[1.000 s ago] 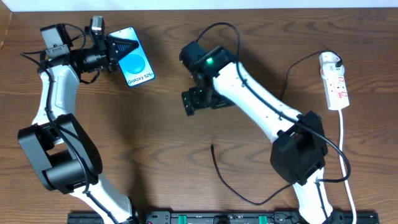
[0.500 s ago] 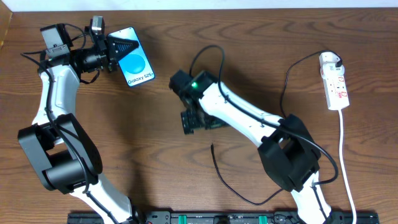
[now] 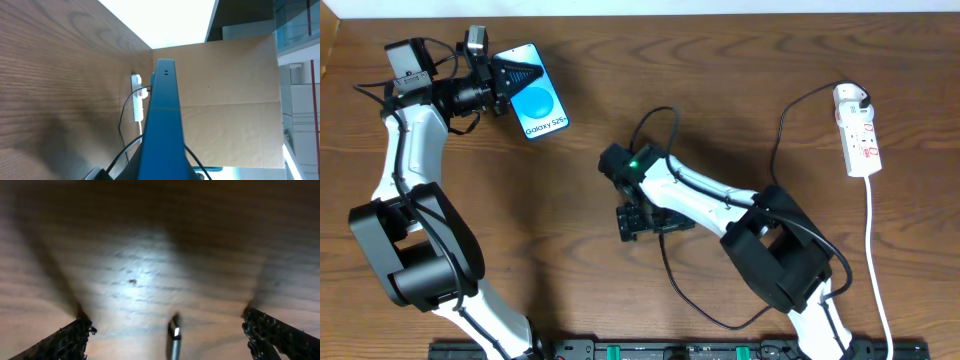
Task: Plug charger to phone and switch on socket
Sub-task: 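Move the right gripper down over the cable's USB-C plug, then lower the right gripper and close it on the USB-C plug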
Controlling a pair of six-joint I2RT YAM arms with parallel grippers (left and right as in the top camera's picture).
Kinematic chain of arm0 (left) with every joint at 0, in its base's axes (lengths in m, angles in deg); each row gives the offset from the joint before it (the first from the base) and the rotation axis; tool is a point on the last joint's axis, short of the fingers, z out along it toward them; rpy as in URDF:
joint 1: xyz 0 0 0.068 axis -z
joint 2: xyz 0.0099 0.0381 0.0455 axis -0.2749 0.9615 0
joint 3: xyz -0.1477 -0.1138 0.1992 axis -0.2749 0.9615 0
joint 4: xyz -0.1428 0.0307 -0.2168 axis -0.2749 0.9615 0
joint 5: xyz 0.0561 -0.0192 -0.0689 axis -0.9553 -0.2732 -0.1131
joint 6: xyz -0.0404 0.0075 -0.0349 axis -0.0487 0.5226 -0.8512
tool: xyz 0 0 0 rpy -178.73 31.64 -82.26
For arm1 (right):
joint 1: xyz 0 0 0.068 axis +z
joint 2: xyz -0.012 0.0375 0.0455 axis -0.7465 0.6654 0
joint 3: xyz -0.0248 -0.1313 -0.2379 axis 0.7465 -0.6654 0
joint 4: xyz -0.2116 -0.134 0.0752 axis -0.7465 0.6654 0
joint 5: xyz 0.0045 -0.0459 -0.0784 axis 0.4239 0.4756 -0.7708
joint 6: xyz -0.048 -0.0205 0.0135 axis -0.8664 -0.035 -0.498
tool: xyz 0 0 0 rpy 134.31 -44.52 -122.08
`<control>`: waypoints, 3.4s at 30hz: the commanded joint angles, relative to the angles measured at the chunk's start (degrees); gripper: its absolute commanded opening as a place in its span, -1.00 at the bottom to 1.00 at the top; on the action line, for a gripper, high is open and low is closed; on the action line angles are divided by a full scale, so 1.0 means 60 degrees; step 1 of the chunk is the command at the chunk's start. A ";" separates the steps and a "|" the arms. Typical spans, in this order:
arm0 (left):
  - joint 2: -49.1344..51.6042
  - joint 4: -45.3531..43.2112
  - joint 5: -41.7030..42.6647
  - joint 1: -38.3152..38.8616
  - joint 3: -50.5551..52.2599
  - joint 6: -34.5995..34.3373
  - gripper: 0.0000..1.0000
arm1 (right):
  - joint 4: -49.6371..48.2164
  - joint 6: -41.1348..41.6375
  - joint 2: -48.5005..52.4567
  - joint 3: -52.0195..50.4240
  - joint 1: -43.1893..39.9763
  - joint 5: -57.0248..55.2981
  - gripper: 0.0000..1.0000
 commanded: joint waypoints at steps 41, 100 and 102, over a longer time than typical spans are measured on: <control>-0.0280 0.0000 0.0306 -0.0055 -0.0011 0.0095 -0.85 | 0.0080 0.0841 0.0051 -0.0798 0.0630 0.0550 0.12; -0.0280 0.0004 0.0131 -0.0084 -0.0011 0.0091 -0.85 | -0.0153 0.0729 0.0051 -0.0798 0.0240 0.0412 -0.74; -0.0280 0.0004 0.0131 -0.0084 -0.0011 0.0091 -0.85 | -0.0135 0.0732 0.0051 -0.0798 0.0273 0.0415 -0.75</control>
